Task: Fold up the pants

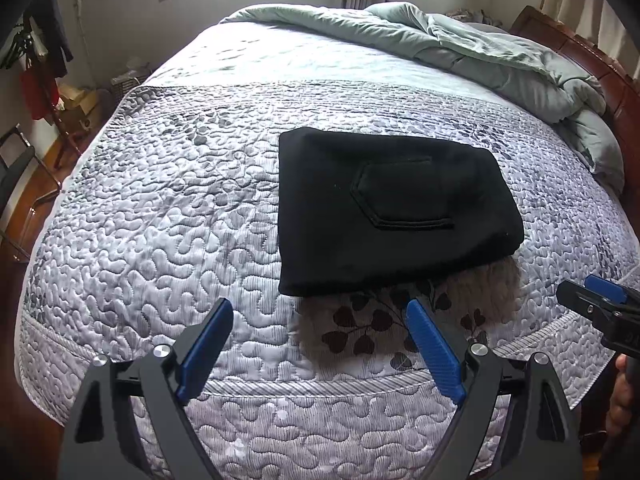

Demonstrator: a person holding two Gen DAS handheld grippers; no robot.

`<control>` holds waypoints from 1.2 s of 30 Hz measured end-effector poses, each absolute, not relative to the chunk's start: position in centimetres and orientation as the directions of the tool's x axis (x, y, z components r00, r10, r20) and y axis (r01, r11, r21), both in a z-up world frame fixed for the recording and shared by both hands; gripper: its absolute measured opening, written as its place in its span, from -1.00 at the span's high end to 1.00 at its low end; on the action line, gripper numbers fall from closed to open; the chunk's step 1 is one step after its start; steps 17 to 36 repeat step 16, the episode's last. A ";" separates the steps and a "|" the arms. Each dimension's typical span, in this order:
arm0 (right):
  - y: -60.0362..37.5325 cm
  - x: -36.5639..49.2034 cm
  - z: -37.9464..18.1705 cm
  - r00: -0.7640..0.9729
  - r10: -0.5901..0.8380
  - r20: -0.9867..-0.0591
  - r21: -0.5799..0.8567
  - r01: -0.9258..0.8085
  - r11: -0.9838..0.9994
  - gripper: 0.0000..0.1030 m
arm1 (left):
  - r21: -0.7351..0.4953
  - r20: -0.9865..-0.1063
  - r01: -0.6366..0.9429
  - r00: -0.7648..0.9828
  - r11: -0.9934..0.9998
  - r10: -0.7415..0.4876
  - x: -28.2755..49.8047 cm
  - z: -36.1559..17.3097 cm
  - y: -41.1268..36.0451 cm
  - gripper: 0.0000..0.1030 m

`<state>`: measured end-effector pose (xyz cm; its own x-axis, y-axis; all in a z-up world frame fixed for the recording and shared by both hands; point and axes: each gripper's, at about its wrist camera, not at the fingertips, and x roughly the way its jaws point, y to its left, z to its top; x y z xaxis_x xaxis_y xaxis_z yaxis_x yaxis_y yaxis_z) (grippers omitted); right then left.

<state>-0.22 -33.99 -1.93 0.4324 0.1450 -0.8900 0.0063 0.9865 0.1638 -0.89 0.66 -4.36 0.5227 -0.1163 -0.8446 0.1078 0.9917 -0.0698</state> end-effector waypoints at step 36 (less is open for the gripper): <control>-34.4 -0.1 -2.7 0.409 0.147 -0.901 0.172 0.026 0.985 -0.81 | -0.067 -0.846 0.117 0.520 0.991 -0.118 -0.6 -4.4 0.9 -0.73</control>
